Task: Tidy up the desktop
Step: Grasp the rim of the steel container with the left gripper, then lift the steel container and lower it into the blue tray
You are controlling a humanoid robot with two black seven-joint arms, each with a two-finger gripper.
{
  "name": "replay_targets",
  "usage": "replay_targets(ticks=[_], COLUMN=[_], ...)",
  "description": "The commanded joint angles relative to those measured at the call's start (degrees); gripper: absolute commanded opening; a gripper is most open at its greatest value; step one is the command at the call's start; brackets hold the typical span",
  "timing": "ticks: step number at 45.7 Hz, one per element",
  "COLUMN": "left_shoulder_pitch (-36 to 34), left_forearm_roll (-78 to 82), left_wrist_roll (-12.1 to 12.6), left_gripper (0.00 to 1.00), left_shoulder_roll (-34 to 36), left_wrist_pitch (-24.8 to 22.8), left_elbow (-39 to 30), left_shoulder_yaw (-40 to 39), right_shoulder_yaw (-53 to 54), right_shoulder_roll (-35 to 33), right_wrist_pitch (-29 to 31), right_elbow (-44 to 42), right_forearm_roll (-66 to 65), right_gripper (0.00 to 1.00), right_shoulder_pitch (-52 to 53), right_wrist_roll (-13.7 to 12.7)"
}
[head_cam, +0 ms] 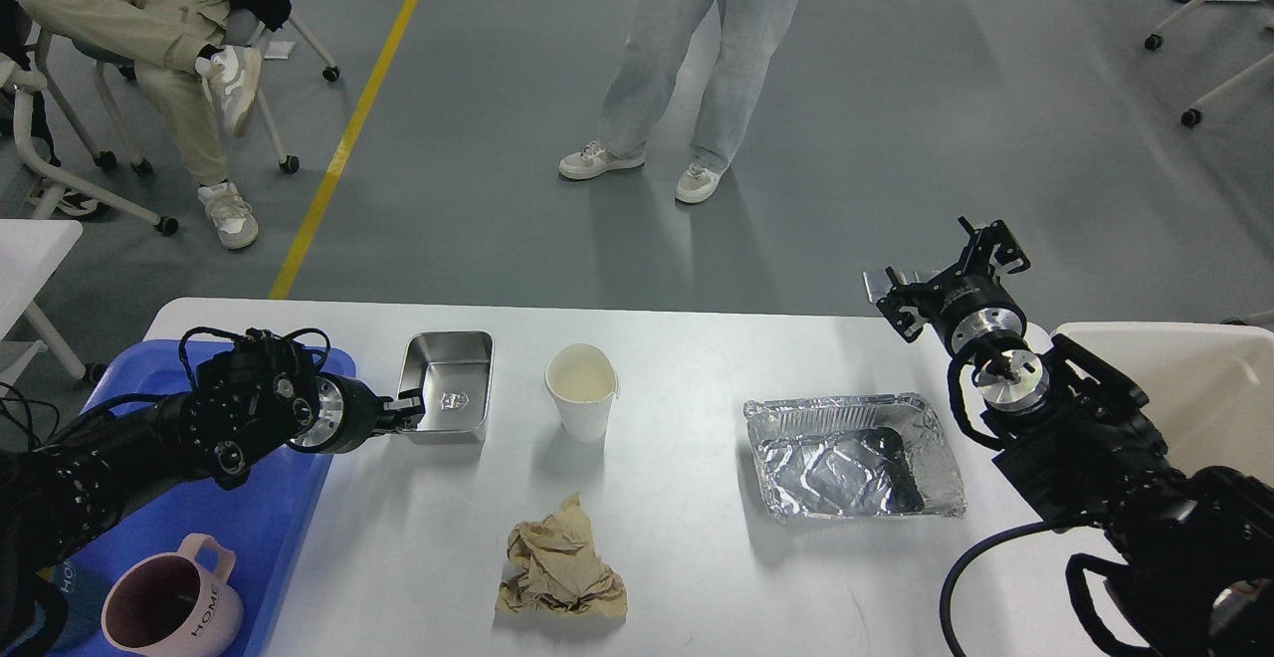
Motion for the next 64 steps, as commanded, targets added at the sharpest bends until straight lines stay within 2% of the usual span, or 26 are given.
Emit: replay_targets(ticks=[1,4,20,24,29,34,38,45,49,56,64], left_shoulder_pitch=[0.0,-0.1,-0.8,-1.4,-3.2,-5.7,-8.3,-14.3,-17.6,-19.8,-19.6], left_forearm_roll=[0.0,0.0,0.0,0.1,0.4,0.5,0.4,0.2,0.1,-0.1,0.1], left_wrist_roll=[0.0,0.0,-0.1,-1.1,-4.1,-4.4,-4.2,-3.2,-2.8,-2.9,-3.1], left_gripper=[0.05,0.01,0.00,0.00,0.00,0.00,0.00,0.00,0.00,0.00,0.00], left_shoulder_roll=[0.0,0.0,1.6,3.7,6.1,9.2,13.3,25.1,30.8,40.0,50.0], left_wrist_pitch=[-0.3,-0.7,-2.1,-5.3,-12.3,-18.9,-22.1,-22.7,-23.2,-27.0,-28.7], left_elbow=[0.0,0.0,-0.4,-0.7,-1.0,-2.3,-7.1,-22.6,-29.1,-35.9,-42.3], left_shoulder_yaw=[0.0,0.0,-0.3,-0.5,-0.1,-0.2,-0.4,-0.6,-1.6,-3.7,-5.5], right_shoulder_yaw=[0.0,0.0,-0.1,0.0,0.0,0.0,0.0,0.0,0.0,0.0,0.0], right_shoulder_roll=[-0.1,-0.1,-0.1,-0.1,-0.1,-0.1,-0.1,-0.1,-0.1,-0.1,0.0], right_wrist_pitch=[0.0,0.0,0.0,0.0,0.0,0.0,0.0,0.0,0.0,0.0,0.0], right_elbow=[0.0,0.0,0.0,0.0,0.0,0.0,0.0,0.0,0.1,0.1,0.1], right_forearm_roll=[0.0,0.0,-0.1,-0.1,-0.1,-0.1,-0.1,-0.1,-0.1,-0.1,-0.1], right_gripper=[1.00,1.00,1.00,1.00,1.00,1.00,1.00,1.00,1.00,1.00,1.00], right_shoulder_pitch=[0.0,0.0,0.0,0.0,0.1,0.1,0.1,0.1,0.1,0.2,0.2], right_wrist_roll=[0.0,0.0,0.0,0.0,0.0,0.0,0.0,0.0,0.0,0.0,0.0])
